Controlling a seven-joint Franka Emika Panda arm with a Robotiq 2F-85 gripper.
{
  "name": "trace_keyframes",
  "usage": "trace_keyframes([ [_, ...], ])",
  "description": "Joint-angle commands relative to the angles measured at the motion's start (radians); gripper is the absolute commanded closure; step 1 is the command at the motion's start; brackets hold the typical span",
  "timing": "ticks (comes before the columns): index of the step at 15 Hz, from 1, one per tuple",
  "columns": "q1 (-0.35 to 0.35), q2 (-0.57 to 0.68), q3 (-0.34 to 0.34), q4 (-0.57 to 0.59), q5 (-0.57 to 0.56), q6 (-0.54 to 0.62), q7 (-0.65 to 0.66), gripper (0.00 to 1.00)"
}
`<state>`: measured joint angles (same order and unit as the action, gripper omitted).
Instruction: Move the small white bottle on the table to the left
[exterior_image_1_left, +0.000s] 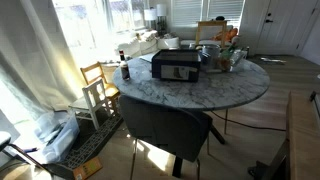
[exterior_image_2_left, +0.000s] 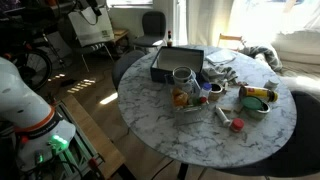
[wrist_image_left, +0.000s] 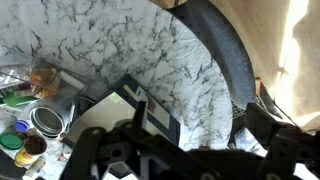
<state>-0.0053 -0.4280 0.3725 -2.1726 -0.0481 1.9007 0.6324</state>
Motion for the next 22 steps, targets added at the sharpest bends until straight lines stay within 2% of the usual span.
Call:
trace_keyframes([
  [1,0.034,0.006,-0.028,0.002,-0.015,-0.003,0.012,0.0],
  [2,0.034,0.006,-0.028,0.002,-0.015,-0.003,0.012,0.0],
  [4,0.014,-0.022,-0.076,0.007,0.002,0.016,0.018,0.0],
  [9,-0.065,-0.076,-0.257,0.043,0.027,0.074,0.006,0.0],
  [13,-0.15,-0.094,-0.386,0.064,0.066,0.103,0.026,0.0],
  [17,-0.265,-0.097,-0.504,0.046,0.068,0.115,0.031,0.0],
  [22,-0.382,0.006,-0.661,0.106,0.121,0.113,0.032,0.0],
])
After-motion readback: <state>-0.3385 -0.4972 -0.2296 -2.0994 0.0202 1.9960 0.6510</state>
